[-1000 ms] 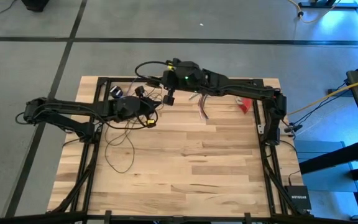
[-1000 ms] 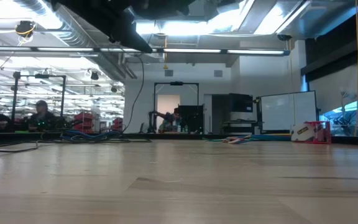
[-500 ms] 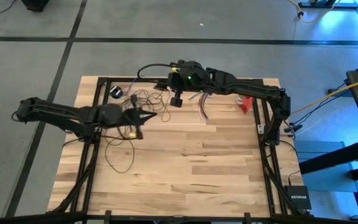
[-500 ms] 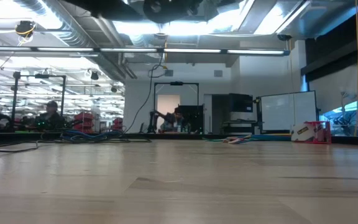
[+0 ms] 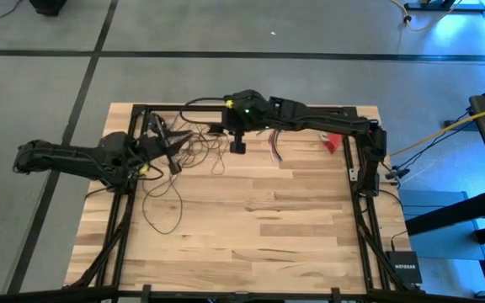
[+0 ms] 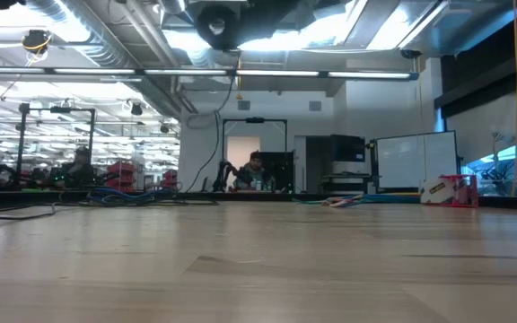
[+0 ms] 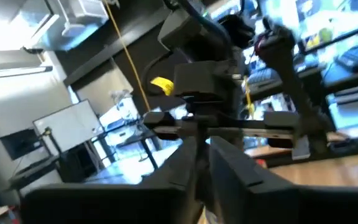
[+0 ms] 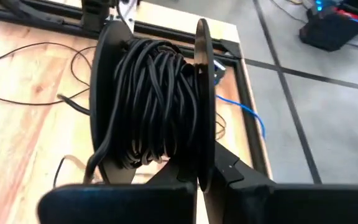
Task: Coiling cords
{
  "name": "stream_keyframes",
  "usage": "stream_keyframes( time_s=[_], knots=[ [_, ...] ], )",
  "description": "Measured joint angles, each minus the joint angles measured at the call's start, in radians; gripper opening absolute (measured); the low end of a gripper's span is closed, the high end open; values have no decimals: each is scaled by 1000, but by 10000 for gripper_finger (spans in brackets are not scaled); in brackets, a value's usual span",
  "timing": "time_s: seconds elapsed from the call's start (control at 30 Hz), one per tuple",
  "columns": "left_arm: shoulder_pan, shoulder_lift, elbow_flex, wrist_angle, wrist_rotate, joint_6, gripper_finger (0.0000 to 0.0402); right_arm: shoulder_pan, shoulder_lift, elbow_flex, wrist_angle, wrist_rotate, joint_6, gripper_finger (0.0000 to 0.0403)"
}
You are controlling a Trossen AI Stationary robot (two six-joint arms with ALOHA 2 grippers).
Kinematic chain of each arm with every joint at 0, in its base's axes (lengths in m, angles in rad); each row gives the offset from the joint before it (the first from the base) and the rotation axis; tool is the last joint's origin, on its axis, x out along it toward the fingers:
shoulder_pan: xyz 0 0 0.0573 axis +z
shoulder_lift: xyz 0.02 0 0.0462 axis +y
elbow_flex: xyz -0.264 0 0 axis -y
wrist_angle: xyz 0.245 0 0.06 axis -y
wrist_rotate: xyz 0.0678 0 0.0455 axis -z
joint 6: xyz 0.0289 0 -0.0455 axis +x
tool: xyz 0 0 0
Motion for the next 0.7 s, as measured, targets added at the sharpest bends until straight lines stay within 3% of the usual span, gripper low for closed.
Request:
stream_keyframes(
  time_s=[0.23, 0.3, 0.43, 0.57, 0.7],
  knots=[
    [84, 9, 8, -84, 3, 27, 150, 29, 25, 0, 14, -33, -7, 5],
    [98, 0, 8, -101, 54, 17, 166, 42, 16, 0, 14, -34, -10, 5],
    [123, -10, 9, -135, 236, -23, 173, 70, 10, 0, 29, -46, -11, 5],
    [141, -8, 9, -156, 269, -57, 163, 103, 10, 0, 27, -49, -25, 5],
    [151, -9, 9, -150, 436, -108, 153, 126, 10, 0, 68, -21, -40, 5]
  ],
)
